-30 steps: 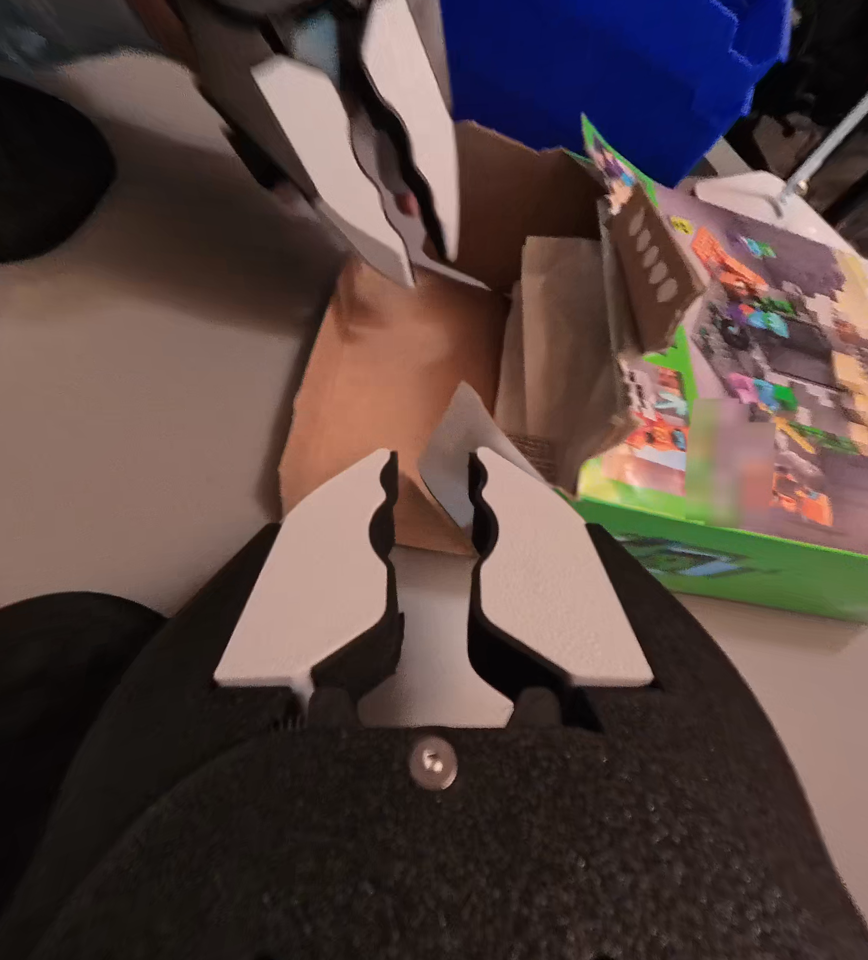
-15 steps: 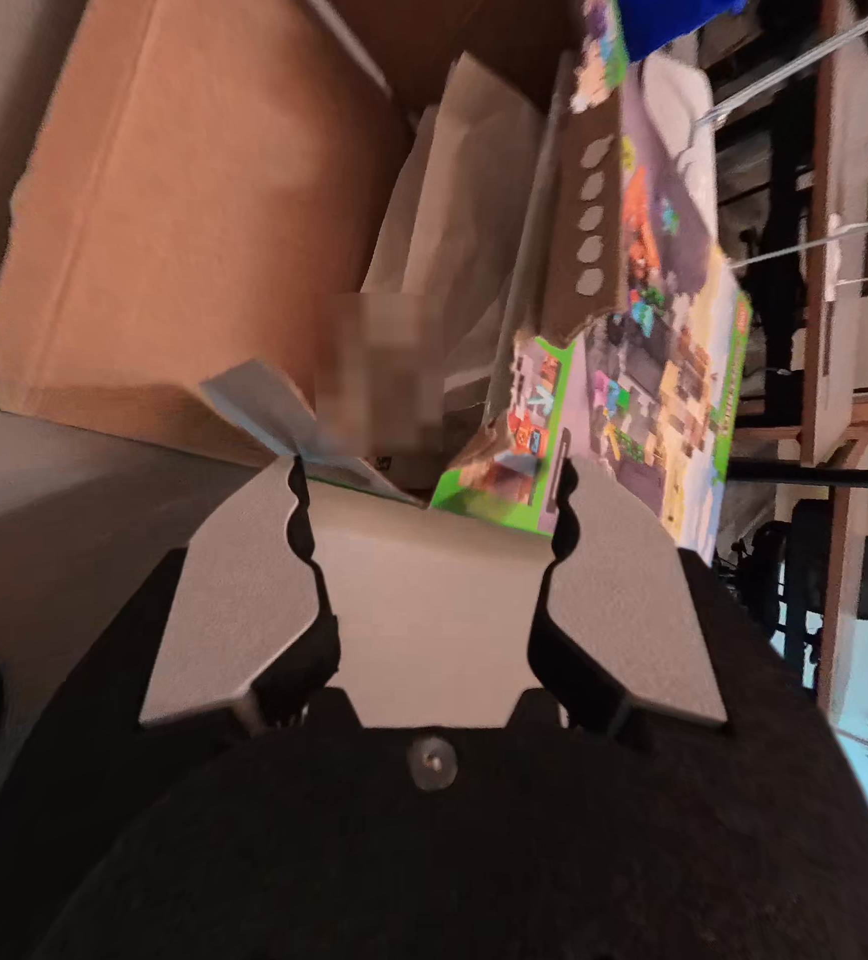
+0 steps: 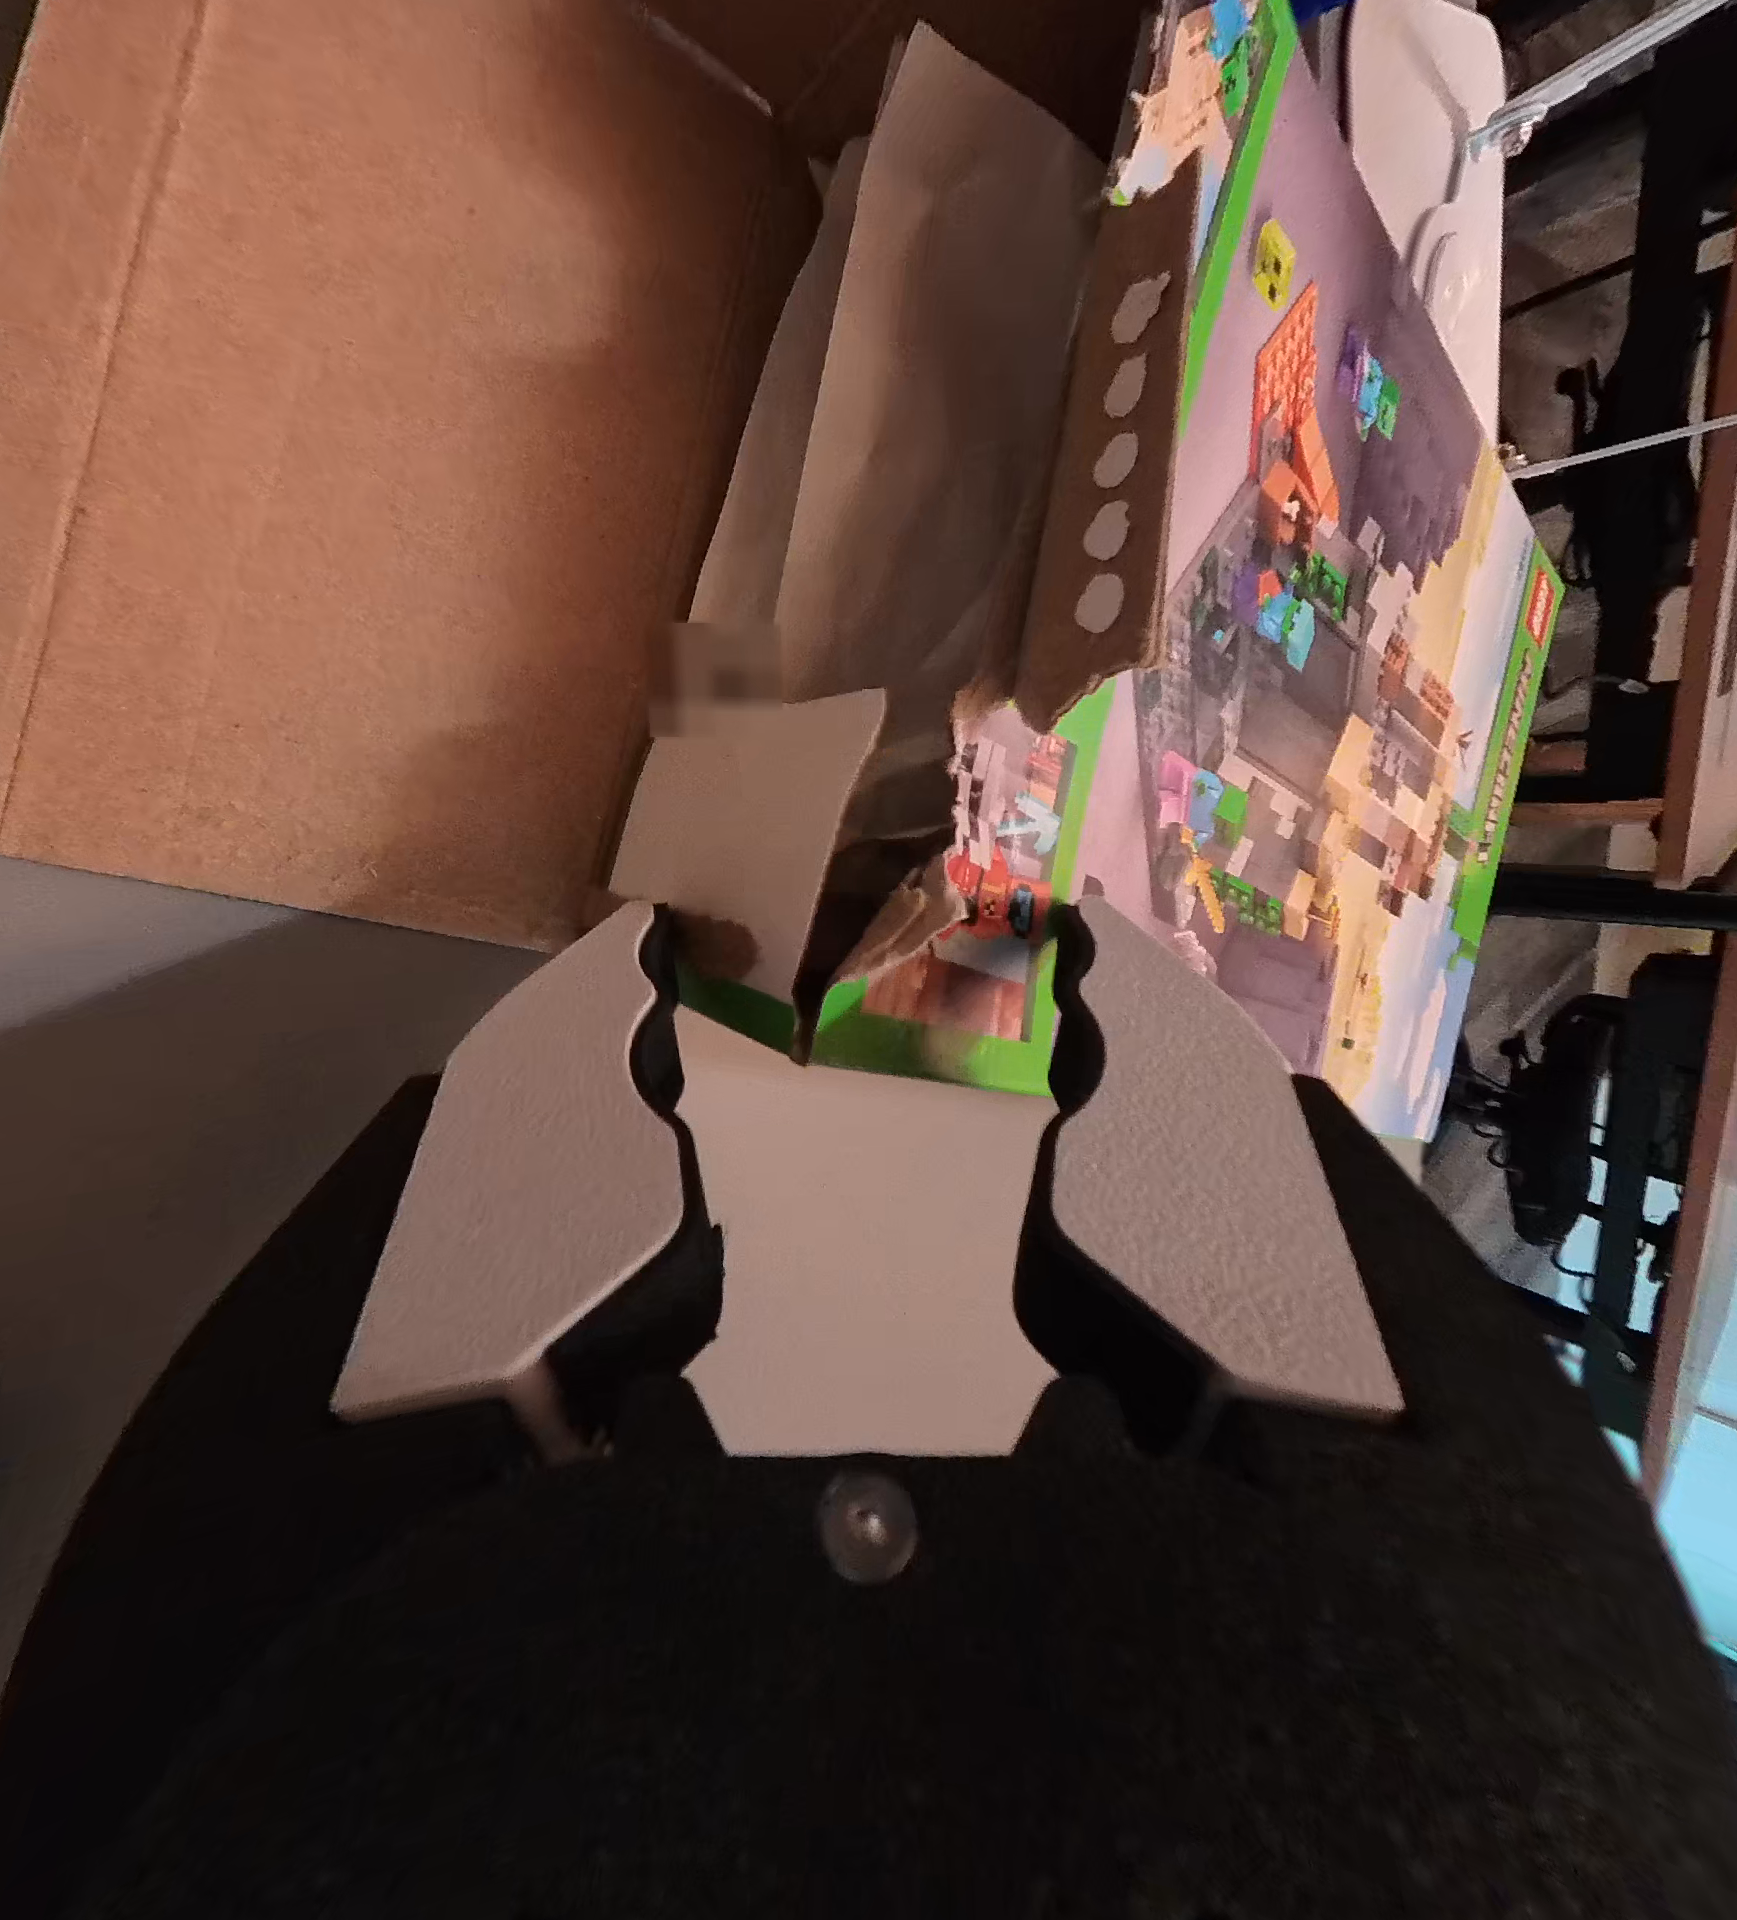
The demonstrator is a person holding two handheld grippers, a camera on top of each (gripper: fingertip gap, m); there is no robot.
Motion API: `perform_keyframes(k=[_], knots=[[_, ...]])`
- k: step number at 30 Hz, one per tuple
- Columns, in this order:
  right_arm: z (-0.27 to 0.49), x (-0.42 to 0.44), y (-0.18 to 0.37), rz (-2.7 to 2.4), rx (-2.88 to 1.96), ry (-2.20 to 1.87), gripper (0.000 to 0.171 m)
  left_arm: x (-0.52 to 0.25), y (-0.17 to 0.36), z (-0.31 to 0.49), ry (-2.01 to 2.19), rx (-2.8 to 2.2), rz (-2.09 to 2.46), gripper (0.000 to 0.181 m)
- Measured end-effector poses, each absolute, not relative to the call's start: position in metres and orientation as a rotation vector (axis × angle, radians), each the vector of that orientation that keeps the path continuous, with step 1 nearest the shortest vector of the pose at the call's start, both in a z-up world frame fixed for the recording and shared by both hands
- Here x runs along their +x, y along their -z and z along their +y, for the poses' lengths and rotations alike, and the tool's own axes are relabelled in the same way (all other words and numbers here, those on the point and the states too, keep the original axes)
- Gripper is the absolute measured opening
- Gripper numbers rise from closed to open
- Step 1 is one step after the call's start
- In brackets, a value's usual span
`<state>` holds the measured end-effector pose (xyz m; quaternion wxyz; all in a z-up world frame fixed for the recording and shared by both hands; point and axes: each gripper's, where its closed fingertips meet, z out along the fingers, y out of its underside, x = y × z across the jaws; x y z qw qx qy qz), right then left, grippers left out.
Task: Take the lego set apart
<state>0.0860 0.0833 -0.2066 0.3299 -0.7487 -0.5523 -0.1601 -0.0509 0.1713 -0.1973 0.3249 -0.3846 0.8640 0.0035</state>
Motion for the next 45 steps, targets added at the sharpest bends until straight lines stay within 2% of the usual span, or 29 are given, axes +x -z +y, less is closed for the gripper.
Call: perform_keyframes(k=[8, 17, 27, 31, 40, 45], knots=[[0.086, 0.081, 0.200, -1.312, -2.043, 0.222, 0.061, -0.018, 0.200, 0.175, 0.090, -1.036, 2.208, 0.065], [0.092, 0.083, 0.201, -1.218, -2.069, 0.314, 0.057, -0.009, 0.202, 0.180, 0.130, -1.142, 2.029, 0.062], [0.102, 0.088, 0.203, -1.171, -1.995, 0.467, 0.040, 0.006, 0.200, 0.190, 0.057, -1.248, 1.705, 0.039], [0.103, 0.089, 0.202, -1.147, -1.974, 0.470, 0.036, 0.010, 0.192, 0.195, 0.121, -1.286, 1.628, 0.022], [0.102, 0.087, 0.193, -1.057, -1.966, 0.365, 0.037, 0.011, 0.190, 0.194, 0.097, -1.265, 1.655, 0.027], [0.065, 0.063, 0.176, -1.087, -1.901, 0.165, 0.043, 0.010, 0.190, 0.194, 0.085, -1.268, 1.673, 0.028]])
